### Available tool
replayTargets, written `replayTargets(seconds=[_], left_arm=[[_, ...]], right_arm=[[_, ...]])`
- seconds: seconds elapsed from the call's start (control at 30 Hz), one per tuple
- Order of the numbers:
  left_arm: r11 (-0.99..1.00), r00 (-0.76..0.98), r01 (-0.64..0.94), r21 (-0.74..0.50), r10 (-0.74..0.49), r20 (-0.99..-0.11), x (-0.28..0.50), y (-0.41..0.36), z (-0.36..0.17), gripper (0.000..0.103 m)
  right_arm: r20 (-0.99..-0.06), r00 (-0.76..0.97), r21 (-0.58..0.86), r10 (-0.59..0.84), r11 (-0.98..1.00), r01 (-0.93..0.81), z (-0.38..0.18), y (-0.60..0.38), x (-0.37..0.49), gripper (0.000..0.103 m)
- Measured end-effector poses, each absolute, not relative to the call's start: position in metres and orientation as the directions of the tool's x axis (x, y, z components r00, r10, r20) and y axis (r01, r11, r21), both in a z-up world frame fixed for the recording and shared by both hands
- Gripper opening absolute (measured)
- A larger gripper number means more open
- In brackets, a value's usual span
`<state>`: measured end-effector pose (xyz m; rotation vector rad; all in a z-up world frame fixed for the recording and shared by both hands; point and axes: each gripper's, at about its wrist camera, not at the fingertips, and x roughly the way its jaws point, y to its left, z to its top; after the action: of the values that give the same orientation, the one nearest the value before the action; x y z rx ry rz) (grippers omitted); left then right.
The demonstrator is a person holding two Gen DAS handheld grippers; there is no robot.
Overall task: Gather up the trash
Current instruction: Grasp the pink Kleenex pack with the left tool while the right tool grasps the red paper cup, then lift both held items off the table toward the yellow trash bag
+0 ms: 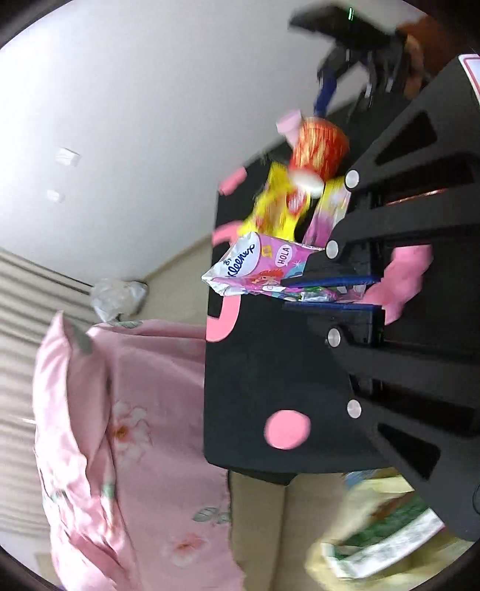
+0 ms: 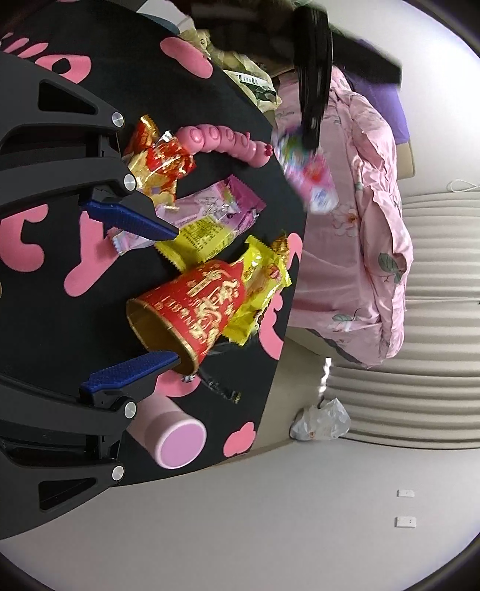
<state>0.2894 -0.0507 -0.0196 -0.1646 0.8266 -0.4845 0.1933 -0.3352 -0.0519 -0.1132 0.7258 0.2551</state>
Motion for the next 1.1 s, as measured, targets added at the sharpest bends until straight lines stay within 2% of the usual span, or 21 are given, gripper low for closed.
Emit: replayTargets(seconds=[0.1, 0.23, 0.43, 0.6, 0.87, 0.97, 1.1], left_arm=[[0.876, 0.569, 0.331, -0.350, -0.481, -0.667, 0.252, -0.042, -0.018, 0.007], [0.910, 0.582, 0.270, -0.314, -0.414, -0.700, 0.202, -0.033, -0.036, 0.007], [0.935, 0.584, 0.170, -0.311, -0.350, -0.732, 0.168, -0.016, -0.063, 0.007], [0.934, 0.591, 0.188, -0.303, -0.353, -0.725, 0.158, -0.009, -0.062, 0.007], [0.919, 0.601, 0.180, -0.350, -0.385, -0.700, 0.154, 0.002, -0.064, 0.008], [0.911, 0.600, 0.181, -0.370, -0.401, -0.693, 0.152, 0.004, -0.066, 0.010], [0.901, 0.594, 0.190, -0.391, -0.422, -0.685, 0.151, 0.004, -0.067, 0.017]], right_arm=[[-0.666, 0.721, -0.035, 0.191, 0.958, -0.285, -0.045, -0.327, 0.203, 0.059], [-0.700, 0.700, -0.133, 0.143, 0.937, -0.324, -0.042, -0.307, 0.227, 0.059], [-0.779, 0.625, -0.342, -0.045, 0.867, -0.364, -0.064, -0.275, 0.266, 0.057], [-0.777, 0.604, -0.466, -0.179, 0.808, -0.360, -0.081, -0.266, 0.275, 0.055], [-0.775, 0.624, -0.388, -0.098, 0.853, -0.348, -0.061, -0.271, 0.254, 0.053], [-0.768, 0.640, -0.307, -0.037, 0.898, -0.317, -0.046, -0.279, 0.246, 0.053], [-0.738, 0.667, -0.117, 0.108, 0.952, -0.284, -0.022, -0.293, 0.231, 0.053]])
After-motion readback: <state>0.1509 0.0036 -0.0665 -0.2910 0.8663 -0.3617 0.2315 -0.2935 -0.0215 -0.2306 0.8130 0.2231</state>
